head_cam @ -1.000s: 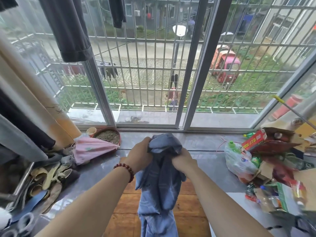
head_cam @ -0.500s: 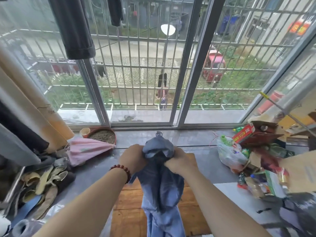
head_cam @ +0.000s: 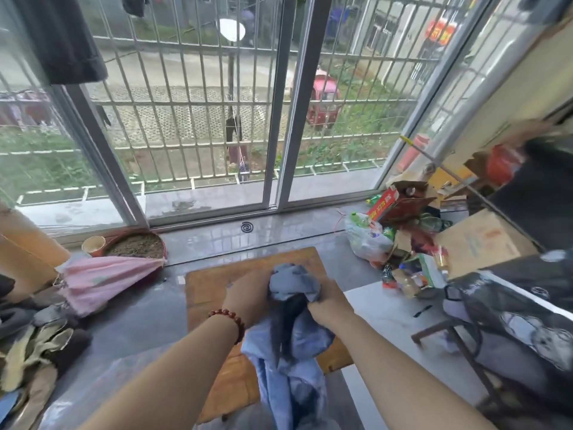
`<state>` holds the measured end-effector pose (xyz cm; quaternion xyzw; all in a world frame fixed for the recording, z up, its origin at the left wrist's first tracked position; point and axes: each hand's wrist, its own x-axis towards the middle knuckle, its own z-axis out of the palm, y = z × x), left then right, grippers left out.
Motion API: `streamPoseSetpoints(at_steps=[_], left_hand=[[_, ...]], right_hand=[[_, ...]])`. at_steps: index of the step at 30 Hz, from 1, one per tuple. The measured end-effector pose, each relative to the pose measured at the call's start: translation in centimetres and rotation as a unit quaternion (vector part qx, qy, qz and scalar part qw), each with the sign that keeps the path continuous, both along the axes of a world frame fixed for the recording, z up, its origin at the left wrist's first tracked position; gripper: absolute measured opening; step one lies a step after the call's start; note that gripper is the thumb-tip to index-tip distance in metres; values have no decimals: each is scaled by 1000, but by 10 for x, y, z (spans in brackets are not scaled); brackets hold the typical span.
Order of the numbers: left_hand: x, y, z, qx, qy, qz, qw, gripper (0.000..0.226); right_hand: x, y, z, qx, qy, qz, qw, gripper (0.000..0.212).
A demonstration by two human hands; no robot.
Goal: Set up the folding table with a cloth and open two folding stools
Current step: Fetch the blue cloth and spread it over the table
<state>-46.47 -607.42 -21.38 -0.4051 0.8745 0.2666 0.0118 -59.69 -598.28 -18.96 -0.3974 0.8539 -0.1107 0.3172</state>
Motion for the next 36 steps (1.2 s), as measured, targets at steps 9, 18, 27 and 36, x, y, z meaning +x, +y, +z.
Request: streamPoseSetpoints(at_steps=[9, 18, 27, 36], left_hand=[[2, 15, -17, -19, 54, -57, 997, 20], [-32, 22, -8, -83, -26, -37, 995, 32], [-141, 71, 14, -130, -57, -41, 989, 23], [-248, 104, 3, -157, -63, -12, 985, 26]], right_hand=[[-4, 28, -7, 19, 46, 28, 998, 37], [-59, 31, -45, 9, 46, 63, 997, 34], [-172, 77, -18, -27, 49, 65, 996, 23], [-267, 108, -31, -12, 22, 5, 1000, 31]])
